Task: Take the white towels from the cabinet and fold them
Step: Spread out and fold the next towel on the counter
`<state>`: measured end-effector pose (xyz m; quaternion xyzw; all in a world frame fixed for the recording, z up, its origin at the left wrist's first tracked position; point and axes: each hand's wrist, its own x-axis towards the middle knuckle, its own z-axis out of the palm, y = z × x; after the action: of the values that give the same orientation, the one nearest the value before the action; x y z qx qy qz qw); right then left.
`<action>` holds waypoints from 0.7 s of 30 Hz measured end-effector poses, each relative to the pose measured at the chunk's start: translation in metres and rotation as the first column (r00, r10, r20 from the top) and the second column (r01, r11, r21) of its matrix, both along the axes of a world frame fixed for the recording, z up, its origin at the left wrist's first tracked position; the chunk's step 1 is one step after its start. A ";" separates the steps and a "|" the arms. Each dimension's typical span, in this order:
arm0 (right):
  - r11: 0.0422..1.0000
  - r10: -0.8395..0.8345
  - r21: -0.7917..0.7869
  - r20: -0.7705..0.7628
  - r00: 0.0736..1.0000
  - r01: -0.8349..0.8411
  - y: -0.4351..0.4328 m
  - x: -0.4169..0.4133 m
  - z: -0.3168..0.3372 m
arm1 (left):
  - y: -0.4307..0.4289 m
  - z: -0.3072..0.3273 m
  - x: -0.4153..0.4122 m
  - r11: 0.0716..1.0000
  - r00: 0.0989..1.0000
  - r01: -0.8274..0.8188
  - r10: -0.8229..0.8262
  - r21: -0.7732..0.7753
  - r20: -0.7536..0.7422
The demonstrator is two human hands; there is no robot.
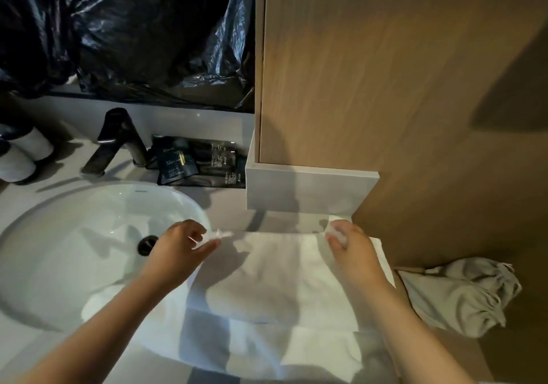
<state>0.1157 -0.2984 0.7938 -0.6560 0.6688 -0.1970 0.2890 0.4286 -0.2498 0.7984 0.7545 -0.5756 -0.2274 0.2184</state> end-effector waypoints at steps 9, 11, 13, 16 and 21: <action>0.912 0.396 0.116 0.011 0.918 -0.394 -0.018 0.089 -0.011 | 0.060 -0.001 -0.005 0.985 0.986 -0.096 0.114 0.147 -0.123; 0.889 0.433 0.166 0.002 0.902 -0.427 -0.022 0.098 -0.017 | 0.066 -0.003 -0.009 0.982 0.981 -0.102 0.125 0.158 -0.148; 0.868 0.463 0.214 -0.021 0.886 -0.448 -0.024 0.104 -0.022 | 0.071 -0.003 -0.013 0.978 0.970 -0.121 0.153 0.171 -0.187; 0.853 0.483 0.259 -0.062 0.874 -0.453 -0.024 0.110 -0.029 | 0.077 -0.001 -0.013 0.974 0.954 -0.122 0.167 0.189 -0.247; 0.853 0.489 0.265 -0.109 0.865 -0.449 -0.021 0.113 -0.038 | 0.084 0.001 -0.011 0.970 0.953 -0.094 0.153 0.224 -0.262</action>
<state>0.2284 -0.3199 0.7561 -0.7759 0.5288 0.0165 0.3436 0.4174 -0.1655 0.7994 0.7685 -0.4637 -0.3761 0.2302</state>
